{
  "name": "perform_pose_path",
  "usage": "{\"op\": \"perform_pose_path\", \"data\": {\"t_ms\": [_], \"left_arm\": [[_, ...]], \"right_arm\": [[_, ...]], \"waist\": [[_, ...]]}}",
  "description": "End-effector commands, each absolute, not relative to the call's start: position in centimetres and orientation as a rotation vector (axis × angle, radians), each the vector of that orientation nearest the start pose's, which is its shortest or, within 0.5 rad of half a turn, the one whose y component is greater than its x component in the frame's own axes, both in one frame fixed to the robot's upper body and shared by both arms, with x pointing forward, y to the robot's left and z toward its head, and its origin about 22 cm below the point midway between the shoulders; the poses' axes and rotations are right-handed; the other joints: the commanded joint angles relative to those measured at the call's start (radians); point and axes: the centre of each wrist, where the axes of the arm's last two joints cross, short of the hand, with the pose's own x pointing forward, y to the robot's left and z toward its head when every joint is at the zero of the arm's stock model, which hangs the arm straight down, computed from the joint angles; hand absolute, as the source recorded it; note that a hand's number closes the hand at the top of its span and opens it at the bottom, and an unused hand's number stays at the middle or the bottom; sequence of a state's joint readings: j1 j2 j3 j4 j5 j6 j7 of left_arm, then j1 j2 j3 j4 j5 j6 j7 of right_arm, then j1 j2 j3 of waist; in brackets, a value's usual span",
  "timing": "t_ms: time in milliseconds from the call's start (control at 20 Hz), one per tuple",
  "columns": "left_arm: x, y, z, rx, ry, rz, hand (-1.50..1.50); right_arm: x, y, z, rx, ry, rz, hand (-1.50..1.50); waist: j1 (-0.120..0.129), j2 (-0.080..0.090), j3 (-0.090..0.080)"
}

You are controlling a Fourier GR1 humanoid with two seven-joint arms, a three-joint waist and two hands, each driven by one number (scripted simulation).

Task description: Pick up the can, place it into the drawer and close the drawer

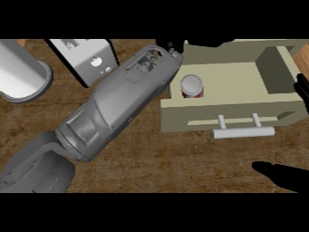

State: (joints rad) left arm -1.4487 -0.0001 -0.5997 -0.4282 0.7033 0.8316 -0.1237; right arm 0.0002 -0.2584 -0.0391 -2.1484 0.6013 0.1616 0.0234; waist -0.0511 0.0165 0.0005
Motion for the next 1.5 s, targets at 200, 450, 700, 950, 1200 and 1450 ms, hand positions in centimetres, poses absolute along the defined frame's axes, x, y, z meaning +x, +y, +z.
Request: {"op": "perform_pose_path", "data": {"t_ms": [200, 450, 700, 950, 1200, 1450], "left_arm": [[41.7, -2.2, 18.6, 0.207, -1.808, -0.033, -1.5], [42.6, 0.4, 20.2, 0.206, -1.775, -0.035, -1.5], [41.7, 0.5, 20.6, 0.212, -1.791, -0.024, -1.5], [41.8, 4.3, 20.5, 0.223, -1.788, -0.05, -1.5], [42.1, 7.1, 22.8, 0.254, -1.785, -0.067, -1.5], [40.6, 7.3, 20.1, 0.224, -1.748, -0.059, -1.5]], "right_arm": [[23.8, -25.3, 10.3, -0.941, -1.759, 0.979, -1.5], [25.9, -24.3, 7.4, -1.03, -1.699, 0.997, -1.5], [28.2, -22.7, 3.1, -1.032, -1.712, 0.908, -1.5], [31.2, -24.1, 1.9, -1.089, -1.646, 0.903, -1.5], [31.9, -22.8, -0.8, -1.12, -1.636, 0.942, -1.5], [34.5, -22.8, -0.5, -1.216, -1.609, 0.968, -1.5]], "waist": [[0.054, -0.013, 0.0], [0.073, -0.021, 0.0], [0.085, -0.023, 0.0], [0.101, -0.022, 0.0], [0.1, -0.017, 0.001], [0.112, -0.017, 0.0]]}}
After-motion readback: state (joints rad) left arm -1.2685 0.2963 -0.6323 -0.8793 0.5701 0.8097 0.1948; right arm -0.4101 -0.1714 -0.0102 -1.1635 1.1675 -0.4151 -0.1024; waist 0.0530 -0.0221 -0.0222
